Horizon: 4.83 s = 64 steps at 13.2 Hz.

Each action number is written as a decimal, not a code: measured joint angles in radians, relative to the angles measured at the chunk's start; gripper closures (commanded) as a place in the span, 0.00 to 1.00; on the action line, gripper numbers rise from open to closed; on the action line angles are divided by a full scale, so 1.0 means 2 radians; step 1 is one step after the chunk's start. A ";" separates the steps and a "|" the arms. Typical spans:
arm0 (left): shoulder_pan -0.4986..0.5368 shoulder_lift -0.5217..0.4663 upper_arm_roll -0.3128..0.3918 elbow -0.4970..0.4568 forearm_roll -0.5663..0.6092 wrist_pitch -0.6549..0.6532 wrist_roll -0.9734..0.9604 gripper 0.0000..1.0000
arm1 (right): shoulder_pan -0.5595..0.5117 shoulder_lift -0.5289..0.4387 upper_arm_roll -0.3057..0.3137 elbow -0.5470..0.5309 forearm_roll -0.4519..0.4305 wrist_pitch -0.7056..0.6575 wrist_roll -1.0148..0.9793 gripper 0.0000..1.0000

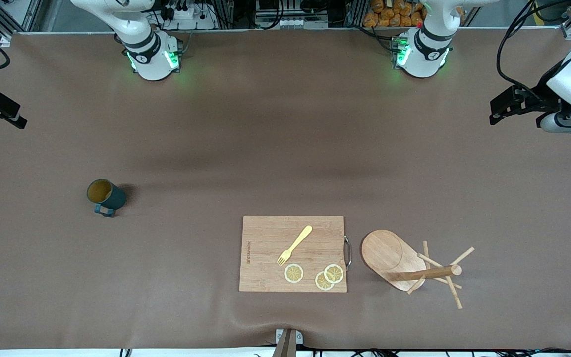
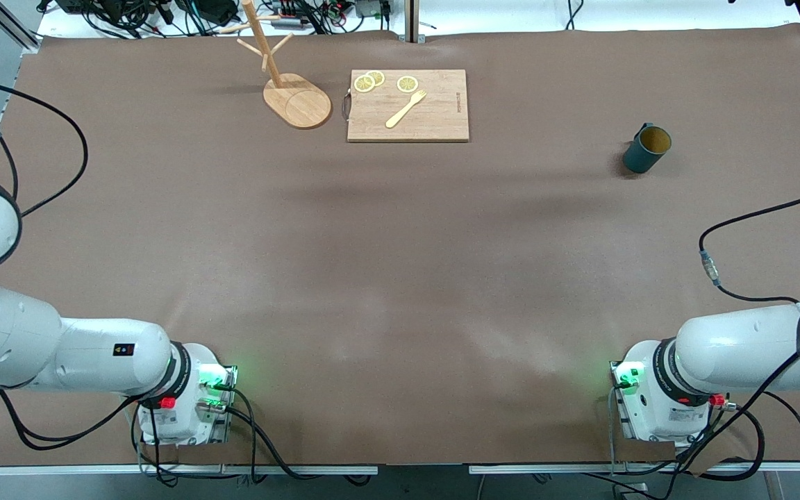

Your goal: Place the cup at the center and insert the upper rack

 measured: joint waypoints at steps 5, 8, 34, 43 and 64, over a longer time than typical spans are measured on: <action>0.000 0.000 -0.002 0.000 0.000 0.000 0.000 0.00 | 0.000 0.000 0.000 0.000 0.000 0.000 0.002 0.00; 0.000 0.000 -0.002 0.000 0.000 0.000 0.000 0.00 | 0.000 0.003 -0.001 0.000 0.000 -0.001 0.002 0.00; 0.001 0.004 -0.009 -0.005 0.000 0.001 0.000 0.00 | 0.012 0.204 -0.003 -0.116 -0.003 0.195 0.002 0.03; 0.004 0.005 -0.009 -0.005 0.000 0.001 0.000 0.00 | 0.011 0.209 -0.005 -0.204 -0.003 0.303 0.002 0.31; 0.003 0.009 -0.009 -0.005 0.000 0.003 0.000 0.00 | 0.029 0.205 0.001 -0.171 0.009 0.236 0.020 1.00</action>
